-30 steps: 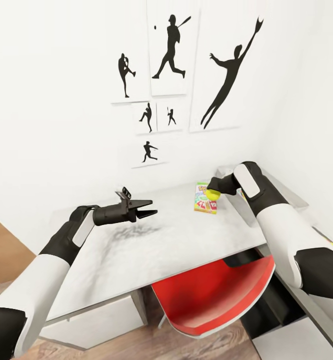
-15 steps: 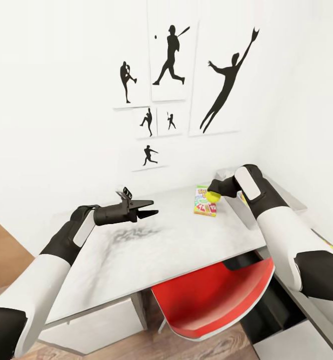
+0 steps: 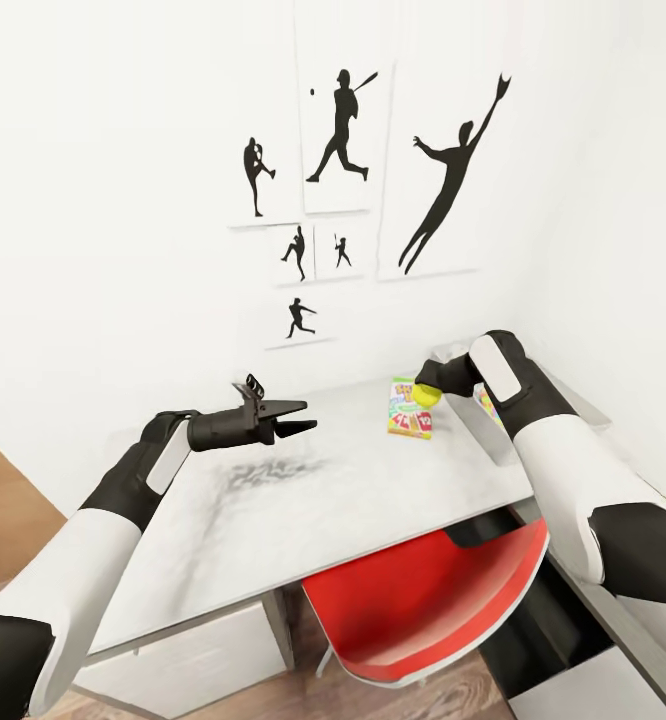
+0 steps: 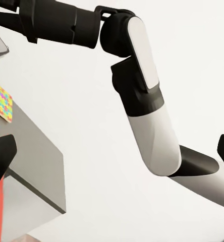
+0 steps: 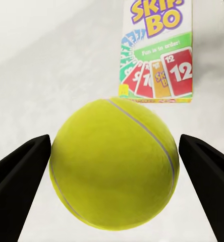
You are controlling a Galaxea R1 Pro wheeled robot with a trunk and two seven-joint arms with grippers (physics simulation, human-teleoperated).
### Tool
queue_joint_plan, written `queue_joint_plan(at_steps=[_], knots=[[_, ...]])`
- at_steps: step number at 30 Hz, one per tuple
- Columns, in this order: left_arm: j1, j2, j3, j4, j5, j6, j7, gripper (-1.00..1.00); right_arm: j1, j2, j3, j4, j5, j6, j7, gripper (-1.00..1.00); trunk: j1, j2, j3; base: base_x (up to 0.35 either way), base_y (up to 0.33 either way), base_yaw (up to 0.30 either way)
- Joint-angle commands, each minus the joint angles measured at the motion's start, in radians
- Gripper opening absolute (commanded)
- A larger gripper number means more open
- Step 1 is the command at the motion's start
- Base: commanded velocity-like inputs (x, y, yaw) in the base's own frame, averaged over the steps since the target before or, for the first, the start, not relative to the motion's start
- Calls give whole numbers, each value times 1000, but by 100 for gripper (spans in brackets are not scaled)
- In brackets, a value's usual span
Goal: Put all the toys in the child's room - the three board games (two on the bed and one on the table), the two jigsaw puzzles on the table, and the tennis ball on the table - inside the toy box on the table in the child's room.
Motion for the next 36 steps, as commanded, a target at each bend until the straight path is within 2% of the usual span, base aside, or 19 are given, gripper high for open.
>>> queue_joint_plan(at_steps=[1, 36], knots=[[-1, 1, -3, 0, 3, 8, -2, 100, -1, -1, 5, -1, -10, -3, -9, -100, 1, -2, 0, 0, 0, 0], [3, 5, -3, 0, 3, 5, -6, 100, 14, -2, 3, -1, -11, -17, -10, -100, 1, -2, 55, 0, 0, 0]])
